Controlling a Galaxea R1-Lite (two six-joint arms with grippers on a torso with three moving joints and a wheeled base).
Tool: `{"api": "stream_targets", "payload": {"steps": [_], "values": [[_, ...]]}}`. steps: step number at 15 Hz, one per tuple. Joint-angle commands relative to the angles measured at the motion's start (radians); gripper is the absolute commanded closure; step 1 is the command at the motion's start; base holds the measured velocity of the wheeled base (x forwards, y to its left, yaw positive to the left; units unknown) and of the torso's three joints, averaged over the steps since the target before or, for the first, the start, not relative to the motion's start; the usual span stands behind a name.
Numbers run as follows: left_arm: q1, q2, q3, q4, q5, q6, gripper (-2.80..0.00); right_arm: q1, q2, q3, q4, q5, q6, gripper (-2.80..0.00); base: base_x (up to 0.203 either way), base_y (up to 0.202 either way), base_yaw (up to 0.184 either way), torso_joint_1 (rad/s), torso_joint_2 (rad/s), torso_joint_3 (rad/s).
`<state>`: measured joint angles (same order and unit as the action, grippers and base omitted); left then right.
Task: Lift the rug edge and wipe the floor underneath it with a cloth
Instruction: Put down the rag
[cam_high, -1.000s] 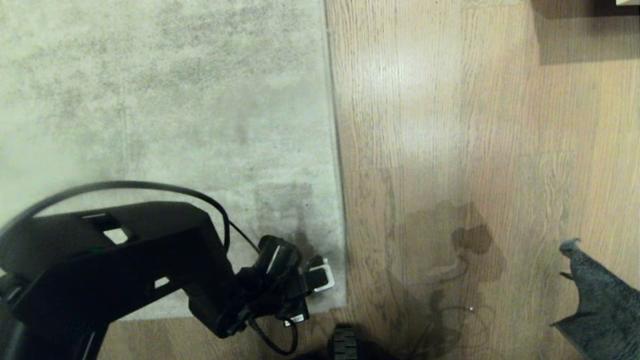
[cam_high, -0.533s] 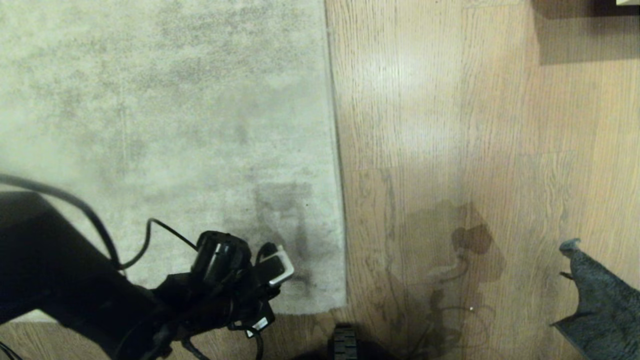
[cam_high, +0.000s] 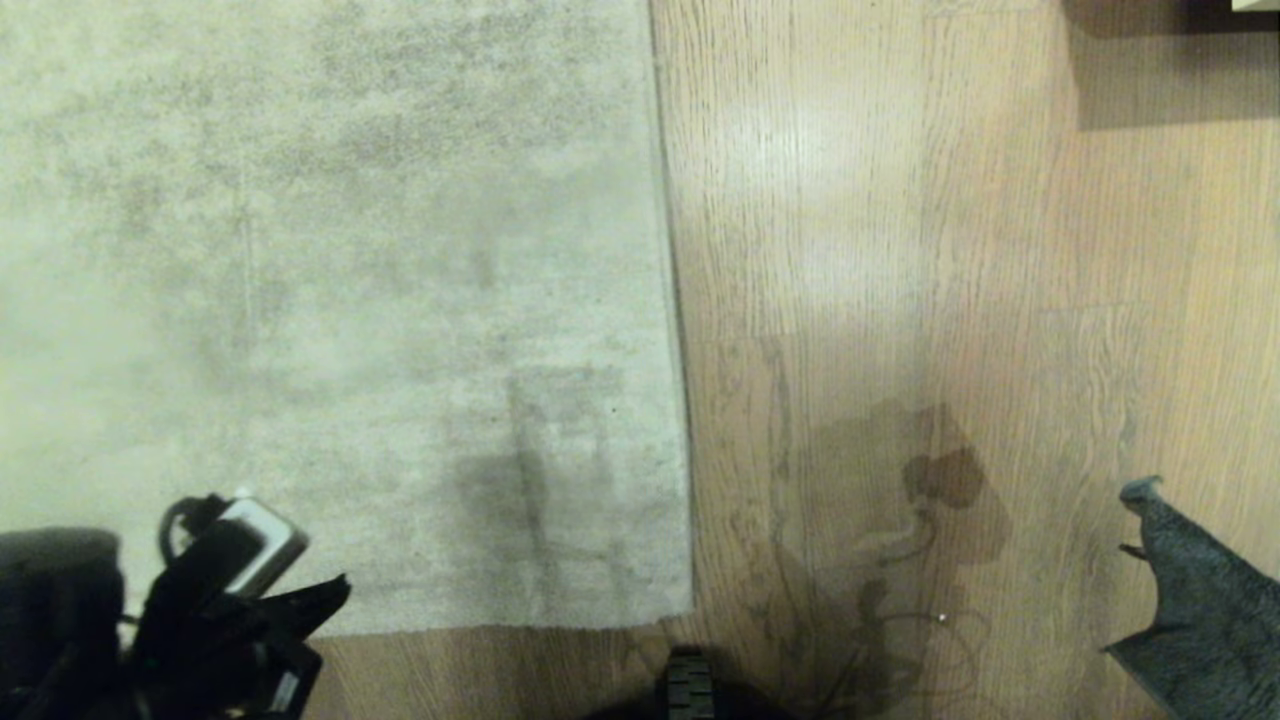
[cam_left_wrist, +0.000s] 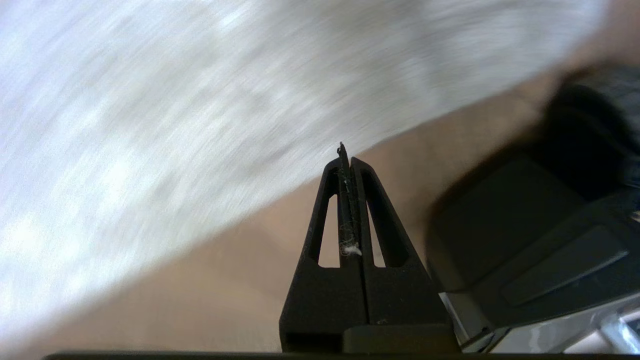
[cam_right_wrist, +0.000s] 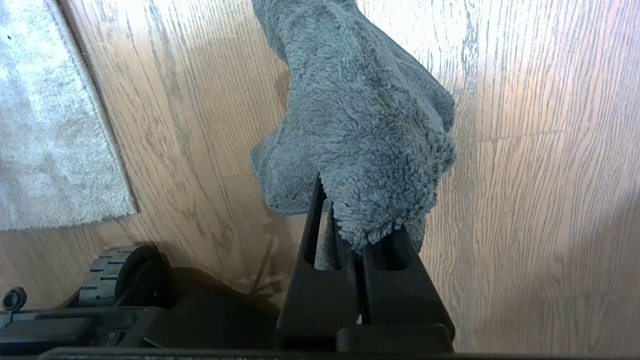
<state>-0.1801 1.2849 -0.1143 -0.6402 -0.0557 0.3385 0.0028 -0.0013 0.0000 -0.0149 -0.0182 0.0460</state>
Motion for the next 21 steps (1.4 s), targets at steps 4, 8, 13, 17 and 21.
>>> {"api": "stream_targets", "payload": {"steps": [4, 8, 13, 17, 21], "values": [[0.145, -0.464, 0.107, 0.186, -0.009, -0.118, 0.0, 0.0, 0.001, 0.0, 0.0, 0.0, 0.0, 0.0, 0.0, 0.0, 0.0, 0.0, 0.0, 0.0], [0.137, -0.755, 0.113, 0.449, -0.008, -0.179, 0.0, 0.0, 0.001, 0.0, 0.0, 0.0, 0.0, 0.0, 0.0, 0.0, 0.0, 0.0, 0.0, 0.0], [0.139, -1.047, 0.113, 0.637, 0.029, -0.241, 0.0, 0.0, 0.001, 0.0, 0.0, 0.0, 0.0, 0.0, 0.0, 0.0, 0.0, 0.0, 0.0, 0.0], [0.166, -1.171, 0.114, 0.642, 0.035, -0.249, 0.0, 0.0, 0.001, 0.0, 0.0, 0.0, 0.0, 0.0, 0.0, 0.0, 0.0, 0.0, 0.0, 0.0], [0.177, -1.283, 0.114, 0.642, 0.037, -0.275, 0.0, 0.0, 0.001, 0.0, 0.0, 0.0, 0.0, 0.0, 0.0, 0.0, 0.0, 0.0, 0.0, 0.0]]}}
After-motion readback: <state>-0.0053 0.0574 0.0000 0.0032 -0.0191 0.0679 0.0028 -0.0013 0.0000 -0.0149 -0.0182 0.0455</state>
